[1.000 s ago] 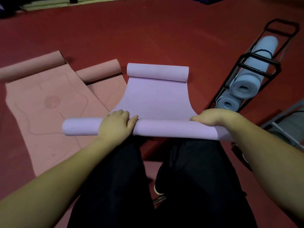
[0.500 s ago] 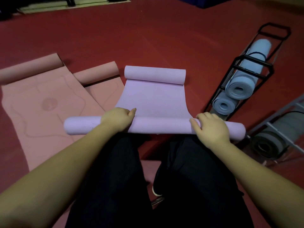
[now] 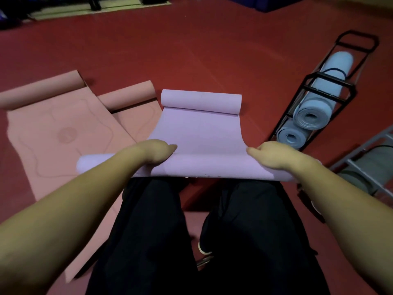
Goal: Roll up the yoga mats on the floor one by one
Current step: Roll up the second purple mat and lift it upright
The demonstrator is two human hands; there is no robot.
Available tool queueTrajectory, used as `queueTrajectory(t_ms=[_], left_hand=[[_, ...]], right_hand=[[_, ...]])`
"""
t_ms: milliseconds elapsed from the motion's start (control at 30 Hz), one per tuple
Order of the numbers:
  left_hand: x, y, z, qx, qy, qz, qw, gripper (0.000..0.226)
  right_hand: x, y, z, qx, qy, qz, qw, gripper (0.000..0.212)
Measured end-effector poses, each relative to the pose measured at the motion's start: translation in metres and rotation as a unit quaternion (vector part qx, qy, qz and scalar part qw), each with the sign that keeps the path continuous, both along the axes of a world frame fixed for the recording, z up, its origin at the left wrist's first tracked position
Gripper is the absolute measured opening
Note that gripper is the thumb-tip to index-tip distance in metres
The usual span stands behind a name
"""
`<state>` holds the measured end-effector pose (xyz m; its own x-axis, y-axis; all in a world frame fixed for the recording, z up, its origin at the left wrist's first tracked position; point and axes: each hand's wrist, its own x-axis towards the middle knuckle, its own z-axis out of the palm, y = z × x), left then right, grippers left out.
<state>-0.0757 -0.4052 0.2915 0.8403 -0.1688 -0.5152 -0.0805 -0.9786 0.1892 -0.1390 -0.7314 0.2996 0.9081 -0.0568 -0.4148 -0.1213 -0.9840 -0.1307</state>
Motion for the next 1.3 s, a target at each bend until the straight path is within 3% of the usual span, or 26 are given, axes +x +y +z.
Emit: queueTrajectory(t_ms=[100, 200, 333, 433, 533, 600, 700, 933, 1167, 1300], left_hand=[[-0.003, 0.005, -0.010, -0.039, -0.137, -0.032, 0.989, 0.046], [-0.024, 0.011, -0.025, -0.049, -0.259, -0.044, 0.964, 0.055], [-0.052, 0.015, -0.042, -0.014, -0.333, -0.065, 0.941, 0.060], [-0.048, 0.012, -0.041, -0.021, -0.361, -0.045, 0.931, 0.058], [-0.040, 0.009, -0.033, -0.021, -0.334, -0.037, 0.942, 0.067], [-0.033, 0.006, -0.032, -0.023, -0.321, -0.027, 0.947, 0.065], [-0.021, 0.000, -0.028, -0.018, -0.275, -0.020, 0.961, 0.054], [-0.006, -0.009, 0.002, 0.003, -0.188, -0.023, 0.982, 0.065], [-0.010, -0.004, 0.016, 0.009, -0.017, -0.020, 1.000, 0.068], [-0.012, -0.005, 0.013, -0.008, -0.026, -0.016, 1.000, 0.063]], right_hand=[[0.012, 0.001, -0.001, 0.024, 0.059, -0.044, 0.997, 0.067], [0.025, -0.002, -0.003, 0.036, 0.103, -0.057, 0.992, 0.071], [0.035, -0.002, -0.009, 0.032, 0.111, -0.050, 0.992, 0.069], [0.030, -0.001, -0.016, 0.053, 0.039, -0.002, 0.998, 0.071], [0.014, -0.001, -0.025, 0.041, -0.135, 0.012, 0.990, 0.050], [-0.004, 0.005, -0.031, 0.004, -0.255, 0.008, 0.967, 0.048], [-0.027, 0.011, -0.045, -0.034, -0.315, 0.023, 0.948, 0.058], [-0.008, 0.009, -0.018, -0.054, -0.251, -0.014, 0.966, 0.052], [0.000, 0.004, 0.006, -0.013, 0.004, 0.010, 1.000, 0.068], [0.007, 0.006, 0.005, 0.028, 0.063, -0.042, 0.997, 0.066]])
